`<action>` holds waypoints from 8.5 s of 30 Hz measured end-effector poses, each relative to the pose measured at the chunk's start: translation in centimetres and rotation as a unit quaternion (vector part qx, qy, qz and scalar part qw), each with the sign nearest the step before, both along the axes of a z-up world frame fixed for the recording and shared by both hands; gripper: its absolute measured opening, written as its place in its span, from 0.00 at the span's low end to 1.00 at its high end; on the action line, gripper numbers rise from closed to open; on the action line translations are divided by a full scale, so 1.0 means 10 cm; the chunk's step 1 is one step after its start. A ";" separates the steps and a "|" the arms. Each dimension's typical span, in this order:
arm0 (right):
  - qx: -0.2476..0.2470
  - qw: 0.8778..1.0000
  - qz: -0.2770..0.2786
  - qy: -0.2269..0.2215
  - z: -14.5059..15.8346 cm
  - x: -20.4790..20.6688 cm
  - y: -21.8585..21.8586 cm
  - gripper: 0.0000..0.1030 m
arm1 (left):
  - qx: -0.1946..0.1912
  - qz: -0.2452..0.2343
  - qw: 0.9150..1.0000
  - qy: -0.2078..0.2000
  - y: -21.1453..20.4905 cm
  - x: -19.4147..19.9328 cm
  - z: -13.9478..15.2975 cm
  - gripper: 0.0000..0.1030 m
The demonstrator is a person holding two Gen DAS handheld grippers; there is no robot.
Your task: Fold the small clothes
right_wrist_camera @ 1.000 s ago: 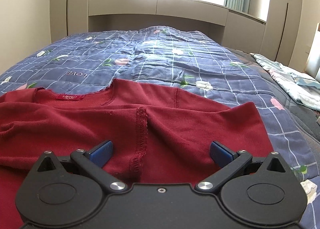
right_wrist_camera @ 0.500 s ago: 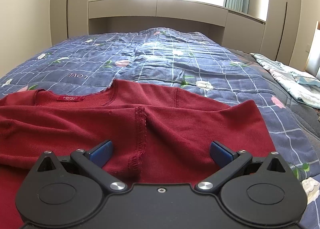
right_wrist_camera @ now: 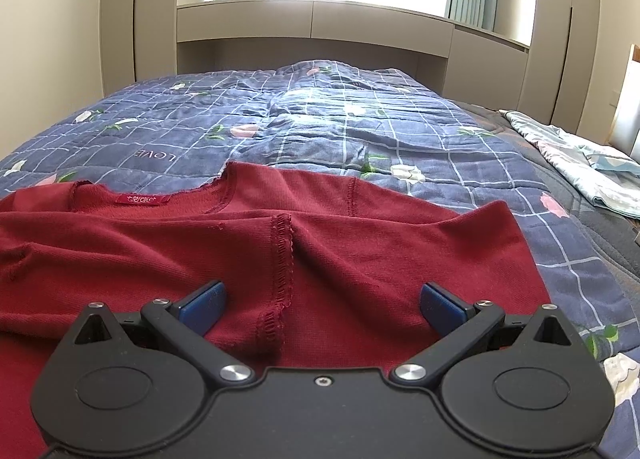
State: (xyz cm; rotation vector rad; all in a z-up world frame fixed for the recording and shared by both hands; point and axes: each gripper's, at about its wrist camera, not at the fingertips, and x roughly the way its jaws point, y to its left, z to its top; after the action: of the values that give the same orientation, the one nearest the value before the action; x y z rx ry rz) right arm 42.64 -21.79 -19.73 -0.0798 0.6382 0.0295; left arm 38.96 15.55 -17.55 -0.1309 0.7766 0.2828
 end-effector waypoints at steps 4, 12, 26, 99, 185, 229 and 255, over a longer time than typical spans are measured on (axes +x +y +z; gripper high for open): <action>0.000 1.000 0.000 0.000 0.00 0.00 0.00 0.99 | 0.010 0.001 1.000 0.019 -0.02 -0.19 -0.11 0.68; 0.014 1.000 -0.001 0.003 0.02 -0.02 -0.04 0.99 | -0.010 0.037 0.999 0.024 0.05 -0.08 -0.12 0.76; 0.026 0.997 -0.027 0.067 0.15 -0.81 -0.53 1.00 | -0.026 0.036 0.998 0.049 0.10 -0.60 0.11 0.99; -0.088 0.921 0.350 0.149 0.63 -3.31 -0.83 0.85 | 0.055 -0.173 0.970 0.165 -1.58 -2.94 0.52 0.99; 0.018 0.931 0.290 0.221 1.23 -2.23 -0.67 0.07 | 0.071 -0.363 0.914 0.168 -1.45 -2.24 0.73 0.04; -0.143 0.927 0.319 0.134 1.06 1.17 0.32 0.10 | -0.030 -0.233 0.965 0.116 -0.61 1.23 0.57 0.04; -0.096 0.937 0.298 0.156 0.48 1.49 0.12 0.32 | -0.066 -0.213 0.962 0.160 -0.55 1.70 0.15 0.14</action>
State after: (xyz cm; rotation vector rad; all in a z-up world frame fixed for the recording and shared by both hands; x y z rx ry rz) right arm 57.57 -20.54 -14.92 -0.4652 0.9156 0.5770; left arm 55.97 10.04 -16.08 -0.0406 1.1216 -0.1631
